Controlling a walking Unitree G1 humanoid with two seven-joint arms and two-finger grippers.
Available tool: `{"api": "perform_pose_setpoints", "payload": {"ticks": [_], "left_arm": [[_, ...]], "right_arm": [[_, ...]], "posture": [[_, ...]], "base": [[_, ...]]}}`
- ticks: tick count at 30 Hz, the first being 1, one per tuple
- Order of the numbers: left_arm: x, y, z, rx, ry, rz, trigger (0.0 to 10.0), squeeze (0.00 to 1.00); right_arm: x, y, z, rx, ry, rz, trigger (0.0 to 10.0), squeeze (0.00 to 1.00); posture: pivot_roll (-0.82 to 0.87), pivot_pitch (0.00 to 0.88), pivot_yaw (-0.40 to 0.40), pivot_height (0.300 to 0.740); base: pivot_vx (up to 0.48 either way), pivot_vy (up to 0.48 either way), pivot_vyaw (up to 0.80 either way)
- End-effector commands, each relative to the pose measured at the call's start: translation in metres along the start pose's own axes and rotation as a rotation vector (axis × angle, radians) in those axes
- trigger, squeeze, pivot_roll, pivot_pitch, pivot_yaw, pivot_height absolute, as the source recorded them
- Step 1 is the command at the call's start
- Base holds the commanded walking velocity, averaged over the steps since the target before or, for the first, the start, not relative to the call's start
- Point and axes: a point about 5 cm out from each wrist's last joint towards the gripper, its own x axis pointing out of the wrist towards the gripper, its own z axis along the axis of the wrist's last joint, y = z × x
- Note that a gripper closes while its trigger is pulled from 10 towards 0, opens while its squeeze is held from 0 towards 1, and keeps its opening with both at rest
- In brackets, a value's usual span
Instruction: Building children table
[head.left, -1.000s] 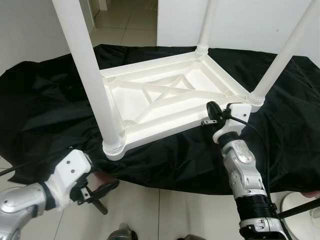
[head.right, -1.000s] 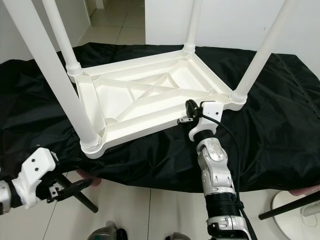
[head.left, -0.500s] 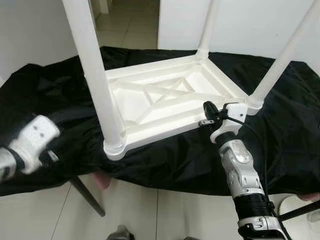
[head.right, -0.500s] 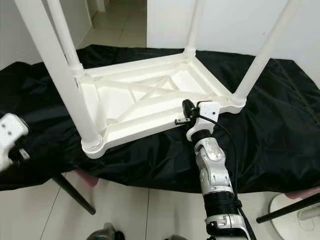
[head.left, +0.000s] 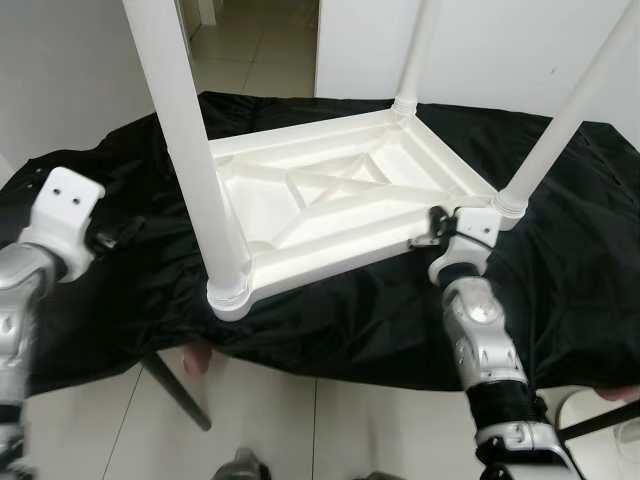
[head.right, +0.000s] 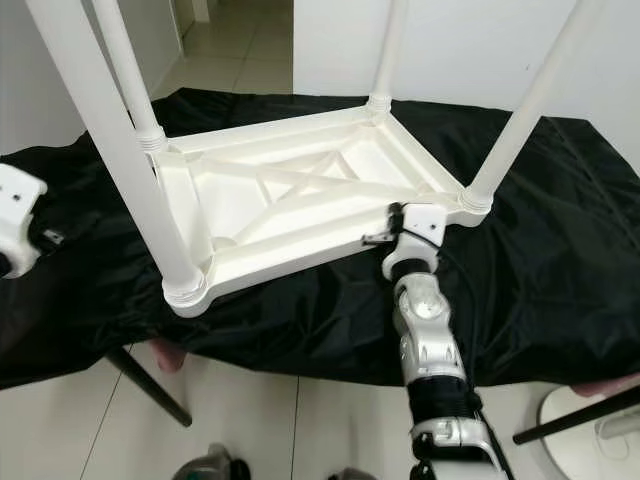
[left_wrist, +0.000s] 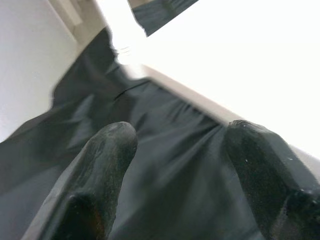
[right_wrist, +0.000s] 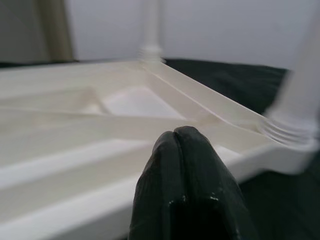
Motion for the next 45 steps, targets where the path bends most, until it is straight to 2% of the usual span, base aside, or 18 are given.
{"api": "perform_pose_setpoints", "payload": {"ticks": [1, 3, 4, 7, 9, 14, 16, 17, 19, 27, 28, 29, 31, 32, 35, 39, 42, 45], "left_arm": [[0.005, 0.001, 0.000, -0.035, -0.002, 0.095, 10.0, 0.00], [0.006, -0.001, 0.001, -0.036, -0.005, 0.096, 10.0, 0.00], [0.007, -0.009, -0.001, -0.034, -0.022, 0.063, 10.0, 0.00], [0.008, -0.016, -0.001, -0.044, -0.052, 0.039, 10.0, 0.00], [0.009, -0.035, 0.004, -0.087, -0.115, -0.038, 10.0, 0.00], [0.009, -0.051, 0.011, -0.081, -0.166, -0.111, 10.0, 0.00], [0.010, -0.077, 0.023, -0.063, -0.225, -0.225, 10.0, 0.00], [0.010, -0.077, 0.023, -0.063, -0.225, -0.225, 10.0, 0.00], [0.011, -0.096, 0.031, -0.053, -0.253, -0.300, 10.0, 0.00], [0.009, -0.120, 0.040, -0.035, -0.299, -0.401, 10.0, 0.00], [0.009, -0.127, 0.044, -0.041, -0.313, -0.431, 10.0, 0.00], [0.009, -0.127, 0.044, -0.041, -0.313, -0.431, 10.0, 0.00], [0.007, -0.142, 0.053, -0.038, -0.351, -0.495, 10.0, 0.00], [0.007, -0.142, 0.053, -0.038, -0.351, -0.495, 10.0, 0.00], [0.000, -0.158, 0.062, -0.037, -0.386, -0.574, 10.0, 0.00], [-0.002, -0.161, 0.063, -0.037, -0.390, -0.591, 10.0, 0.00], [-0.010, -0.171, 0.067, -0.039, -0.408, -0.669, 10.0, 0.00], [-0.014, -0.173, 0.067, -0.040, -0.410, -0.702, 10.0, 0.00]], "right_arm": [[-0.001, -0.012, -0.011, -0.032, 0.060, -0.083, 10.0, 0.00], [-0.001, -0.013, -0.012, -0.033, 0.061, -0.090, 10.0, 0.00], [-0.002, -0.015, -0.013, -0.025, 0.066, -0.105, 10.0, 0.00], [-0.003, -0.017, -0.014, -0.017, 0.072, -0.120, 10.0, 0.00], [-0.004, -0.020, -0.018, 0.002, 0.092, -0.151, 10.0, 0.00], [-0.004, -0.022, -0.021, 0.016, 0.112, -0.172, 10.0, 0.00], [0.002, -0.024, -0.025, 0.032, 0.146, -0.186, 10.0, 0.00], [0.002, -0.024, -0.025, 0.032, 0.146, -0.186, 10.0, 0.00], [0.009, -0.028, -0.027, 0.042, 0.180, -0.202, 10.0, 0.00], [0.024, -0.036, -0.026, 0.073, 0.213, -0.212, 10.0, 0.00], [0.030, -0.034, -0.024, 0.088, 0.220, -0.191, 10.0, 0.00], [0.030, -0.034, -0.024, 0.088, 0.220, -0.191, 10.0, 0.00], [0.038, -0.029, -0.022, 0.100, 0.242, -0.151, 10.0, 0.00], [0.038, -0.029, -0.022, 0.100, 0.242, -0.151, 10.0, 0.00], [0.045, -0.021, -0.022, 0.116, 0.269, -0.101, 10.0, 0.00], [0.046, -0.020, -0.022, 0.120, 0.274, -0.093, 10.0, 0.00], [0.050, -0.017, -0.022, 0.124, 0.296, -0.075, 10.0, 0.00], [0.052, -0.015, -0.023, 0.147, 0.314, -0.061, 10.0, 0.00]], "posture": [[0.07, 0.024, 0.007, 0.740], [0.07, 0.024, 0.007, 0.740], [0.06, 0.026, 0.013, 0.740], [0.06, 0.026, 0.016, 0.740], [0.05, 0.028, 0.013, 0.740], [0.05, 0.027, 0.014, 0.740], [0.04, 0.031, 0.014, 0.740], [0.04, 0.031, 0.014, 0.740], [0.04, 0.035, 0.014, 0.740], [0.04, 0.032, 0.011, 0.740], [0.04, 0.030, 0.009, 0.740], [0.04, 0.030, 0.009, 0.740], [0.05, 0.027, 0.005, 0.740], [0.05, 0.027, 0.005, 0.740], [0.05, 0.027, 0.003, 0.740], [0.05, 0.027, 0.003, 0.740], [0.06, 0.026, -0.006, 0.740], [0.07, 0.027, -0.011, 0.740]], "base": [[0.000, 0.000, 0.00], [0.000, 0.000, 0.00], [0.000, 0.000, 0.00], [0.000, 0.000, 0.00], [0.000, 0.000, 0.00], [0.000, 0.000, 0.00], [0.000, 0.000, 0.00], [0.000, 0.000, 0.00], [0.000, 0.000, 0.00], [0.000, 0.000, 0.00], [0.000, 0.000, 0.00], [0.000, 0.000, 0.00], [0.000, 0.000, 0.00], [0.000, 0.000, 0.00], [0.000, 0.000, 0.00], [0.000, 0.000, 0.00], [0.000, 0.000, 0.00], [0.000, 0.000, 0.00]]}}
